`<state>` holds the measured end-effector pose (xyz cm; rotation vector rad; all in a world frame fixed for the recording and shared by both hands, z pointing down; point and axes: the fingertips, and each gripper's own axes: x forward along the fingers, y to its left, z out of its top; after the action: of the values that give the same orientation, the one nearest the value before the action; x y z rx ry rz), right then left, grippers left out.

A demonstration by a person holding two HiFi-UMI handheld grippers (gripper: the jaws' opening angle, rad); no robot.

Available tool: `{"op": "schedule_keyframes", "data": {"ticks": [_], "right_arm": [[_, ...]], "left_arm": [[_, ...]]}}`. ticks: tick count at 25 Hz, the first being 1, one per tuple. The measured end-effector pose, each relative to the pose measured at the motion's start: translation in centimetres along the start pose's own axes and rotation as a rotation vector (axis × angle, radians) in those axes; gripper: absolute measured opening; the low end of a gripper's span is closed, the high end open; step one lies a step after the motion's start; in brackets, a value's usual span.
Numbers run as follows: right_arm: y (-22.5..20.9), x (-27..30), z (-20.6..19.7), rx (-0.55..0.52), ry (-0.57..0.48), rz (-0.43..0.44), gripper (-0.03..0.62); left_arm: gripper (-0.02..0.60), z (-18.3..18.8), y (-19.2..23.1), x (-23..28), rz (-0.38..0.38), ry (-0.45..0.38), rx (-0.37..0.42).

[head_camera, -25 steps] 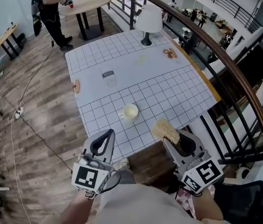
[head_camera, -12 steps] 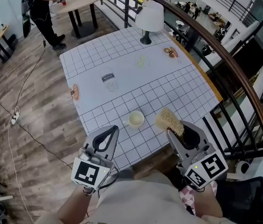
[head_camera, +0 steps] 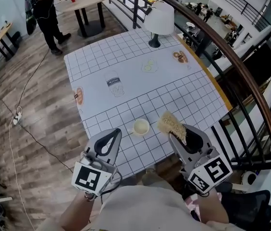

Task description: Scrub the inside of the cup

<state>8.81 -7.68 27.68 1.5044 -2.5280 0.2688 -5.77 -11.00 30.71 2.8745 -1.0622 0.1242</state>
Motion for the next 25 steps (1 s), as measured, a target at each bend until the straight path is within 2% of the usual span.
{"op": "schedule_keyframes", "data": {"ticks": [5,8,13,17,20,25], "right_arm": [[-0.5,0.9,-0.3,0.021,0.007,0.059,0.137],[-1.1,1.5,-0.8,0.002,0.035,0.081,0.137],[-1.5,2.9,-1.8,-0.020,0.080,0.110,0.137],[-1.4,4.5,-3.1,-0.035,0.127,0.133,0.137],[-1.4,5.7,-4.3,-0.035,0.164,0.148,0.137],[-1.7,7.8,-5.7,-0.041,0.205,0.176,0.137]], "left_arm": [[0.014,-0.5,0.3,0.5,0.042,0.042,-0.008],[0.014,-1.2,0.2,0.8,0.026,0.062,-0.013],[0.014,-3.3,0.3,1.6,0.027,0.147,0.071],[0.015,-5.5,0.6,2.8,-0.026,0.179,0.118],[0.015,-7.8,0.6,3.8,-0.072,0.226,0.124],[0.015,-10.9,1.1,5.2,-0.091,0.314,0.164]]}}
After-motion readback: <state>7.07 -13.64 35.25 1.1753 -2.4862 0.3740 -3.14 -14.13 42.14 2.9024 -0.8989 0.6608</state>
